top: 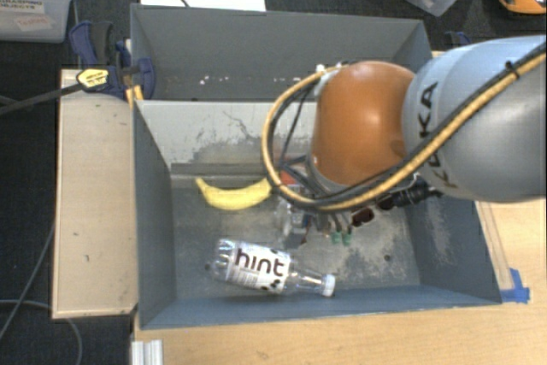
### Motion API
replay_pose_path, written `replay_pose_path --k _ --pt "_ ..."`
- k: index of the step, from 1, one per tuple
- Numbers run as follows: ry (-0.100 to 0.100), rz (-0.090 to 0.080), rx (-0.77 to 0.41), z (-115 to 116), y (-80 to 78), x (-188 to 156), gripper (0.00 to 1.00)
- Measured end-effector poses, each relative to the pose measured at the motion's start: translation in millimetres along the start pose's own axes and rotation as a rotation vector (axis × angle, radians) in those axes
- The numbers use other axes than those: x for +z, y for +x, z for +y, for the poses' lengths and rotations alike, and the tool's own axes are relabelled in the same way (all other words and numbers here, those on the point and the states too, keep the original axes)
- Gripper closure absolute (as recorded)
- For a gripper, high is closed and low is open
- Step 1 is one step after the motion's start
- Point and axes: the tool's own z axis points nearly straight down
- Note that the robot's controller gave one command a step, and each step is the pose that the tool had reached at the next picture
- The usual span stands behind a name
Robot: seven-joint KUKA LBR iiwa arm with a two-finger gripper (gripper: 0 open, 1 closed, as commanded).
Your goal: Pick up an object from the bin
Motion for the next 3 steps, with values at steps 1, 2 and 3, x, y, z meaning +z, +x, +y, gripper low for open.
replay_pose_path --k 1,2,3 --pt "-0.003 -0.003 0.182 40.7 -12.8 10.5 1.0" --pt "-0.003 -0.005 0.126 30.5 -35.3 16.8 1.0" --pt "-0.004 0.001 -0.009 59.4 -41.0 88.4 1.0"
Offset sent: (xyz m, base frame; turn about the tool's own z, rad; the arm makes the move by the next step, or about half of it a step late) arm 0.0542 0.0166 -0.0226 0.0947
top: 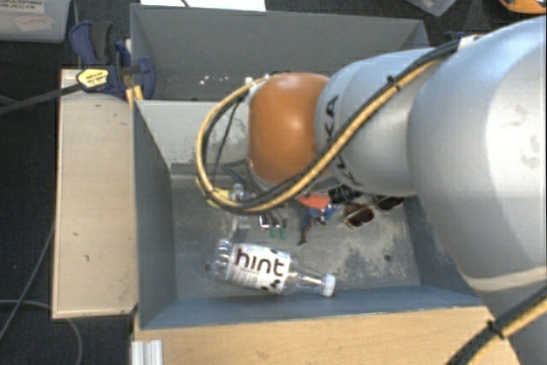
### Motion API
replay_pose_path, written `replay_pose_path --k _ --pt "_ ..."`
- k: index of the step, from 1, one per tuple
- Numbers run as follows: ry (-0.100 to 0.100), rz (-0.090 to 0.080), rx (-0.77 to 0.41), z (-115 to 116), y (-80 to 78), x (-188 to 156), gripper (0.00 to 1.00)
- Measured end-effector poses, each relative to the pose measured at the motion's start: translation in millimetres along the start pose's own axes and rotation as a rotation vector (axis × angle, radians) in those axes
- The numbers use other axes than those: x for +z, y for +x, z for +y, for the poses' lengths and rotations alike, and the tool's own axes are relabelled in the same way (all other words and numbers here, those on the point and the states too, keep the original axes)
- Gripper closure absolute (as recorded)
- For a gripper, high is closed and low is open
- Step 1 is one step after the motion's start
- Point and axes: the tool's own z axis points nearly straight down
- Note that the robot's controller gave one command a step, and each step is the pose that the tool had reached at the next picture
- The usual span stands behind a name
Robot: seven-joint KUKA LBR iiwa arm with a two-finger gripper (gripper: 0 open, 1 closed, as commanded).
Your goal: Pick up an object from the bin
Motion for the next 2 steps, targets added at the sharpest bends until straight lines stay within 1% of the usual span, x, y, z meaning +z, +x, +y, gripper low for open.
replay_pose_path --k 1,2 --pt "-0.004 -0.019 0.299 -21.0 -48.3 -6.7 1.0" --pt "-0.001 -0.01 -0.115 -31.8 -39.1 17.8 1.0"
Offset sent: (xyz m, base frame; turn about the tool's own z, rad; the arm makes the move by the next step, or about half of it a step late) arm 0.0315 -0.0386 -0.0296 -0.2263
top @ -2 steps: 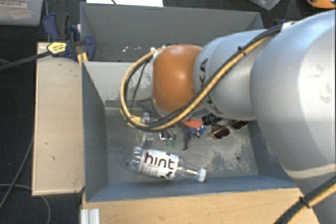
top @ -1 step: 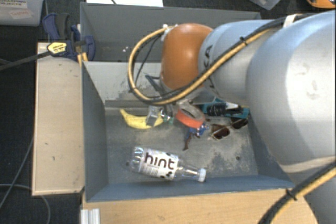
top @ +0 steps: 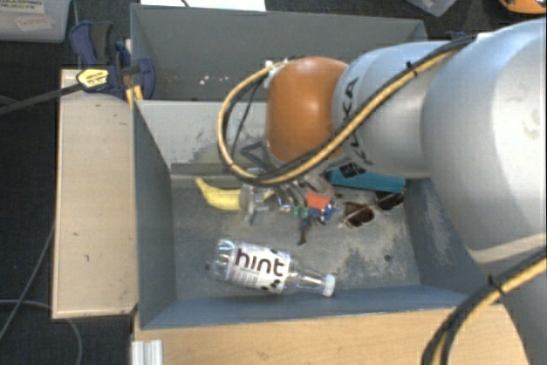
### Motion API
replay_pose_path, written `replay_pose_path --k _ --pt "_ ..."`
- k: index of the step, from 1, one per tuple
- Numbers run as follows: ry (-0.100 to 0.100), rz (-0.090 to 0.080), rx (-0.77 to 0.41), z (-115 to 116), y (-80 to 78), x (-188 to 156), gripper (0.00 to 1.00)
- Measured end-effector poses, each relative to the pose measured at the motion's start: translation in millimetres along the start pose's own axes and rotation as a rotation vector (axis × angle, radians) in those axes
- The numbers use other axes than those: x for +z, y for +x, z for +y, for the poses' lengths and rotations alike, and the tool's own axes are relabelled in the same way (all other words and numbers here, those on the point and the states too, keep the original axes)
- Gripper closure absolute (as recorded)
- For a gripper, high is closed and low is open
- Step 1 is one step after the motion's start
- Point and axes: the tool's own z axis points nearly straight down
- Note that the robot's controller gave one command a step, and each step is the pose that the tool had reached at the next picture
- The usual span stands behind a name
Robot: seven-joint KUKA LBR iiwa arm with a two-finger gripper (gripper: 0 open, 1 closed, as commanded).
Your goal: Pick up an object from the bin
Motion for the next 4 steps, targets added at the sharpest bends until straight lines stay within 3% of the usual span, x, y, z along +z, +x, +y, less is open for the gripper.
replay_pose_path --k 1,2,3,4 --pt "-0.001 -0.013 0.257 -2.9 -3.4 -18.1 0.0" --pt "-0.002 -0.018 0.413 -3.5 -4.9 -27.4 0.0" --pt "-0.001 -0.017 0.412 -3.8 -4.4 -27.2 0.0" --pt "-0.001 -0.015 0.3 21.5 28.1 -1.8 0.0"
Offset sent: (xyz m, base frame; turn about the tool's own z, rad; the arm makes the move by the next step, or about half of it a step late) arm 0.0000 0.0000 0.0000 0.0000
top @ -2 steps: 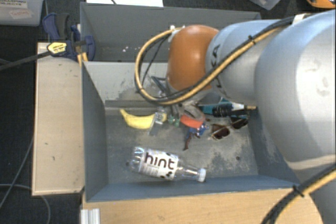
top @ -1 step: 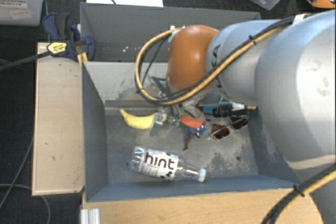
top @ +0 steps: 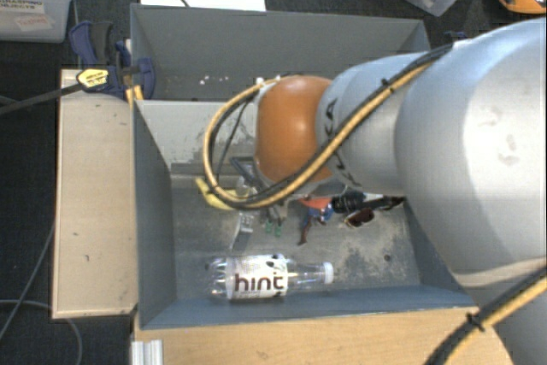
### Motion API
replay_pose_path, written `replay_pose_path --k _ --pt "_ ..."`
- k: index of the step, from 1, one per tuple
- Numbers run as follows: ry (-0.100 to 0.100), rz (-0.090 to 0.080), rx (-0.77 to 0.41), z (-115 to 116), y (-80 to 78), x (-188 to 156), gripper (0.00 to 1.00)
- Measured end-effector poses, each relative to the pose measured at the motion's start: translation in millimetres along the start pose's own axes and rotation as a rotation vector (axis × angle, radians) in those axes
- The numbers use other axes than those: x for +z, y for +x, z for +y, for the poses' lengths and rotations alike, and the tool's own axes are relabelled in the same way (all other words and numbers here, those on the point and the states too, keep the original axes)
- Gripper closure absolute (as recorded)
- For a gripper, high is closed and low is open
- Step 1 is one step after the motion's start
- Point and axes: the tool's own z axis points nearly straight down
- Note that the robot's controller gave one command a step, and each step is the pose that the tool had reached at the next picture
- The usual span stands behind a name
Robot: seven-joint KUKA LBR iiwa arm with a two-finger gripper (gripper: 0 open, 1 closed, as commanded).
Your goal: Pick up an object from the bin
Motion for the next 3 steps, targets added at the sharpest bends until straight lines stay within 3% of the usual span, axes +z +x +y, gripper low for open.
replay_pose_path --k 1,2,3 --pt "-0.001 -0.009 0.119 -7.4 -36.4 -85.2 0.0" --pt "-0.01 -0.023 0.088 -11.9 -29.3 -78.1 0.0" --pt "-0.005 -0.017 0.002 24.8 -11.1 -34.5 0.0"
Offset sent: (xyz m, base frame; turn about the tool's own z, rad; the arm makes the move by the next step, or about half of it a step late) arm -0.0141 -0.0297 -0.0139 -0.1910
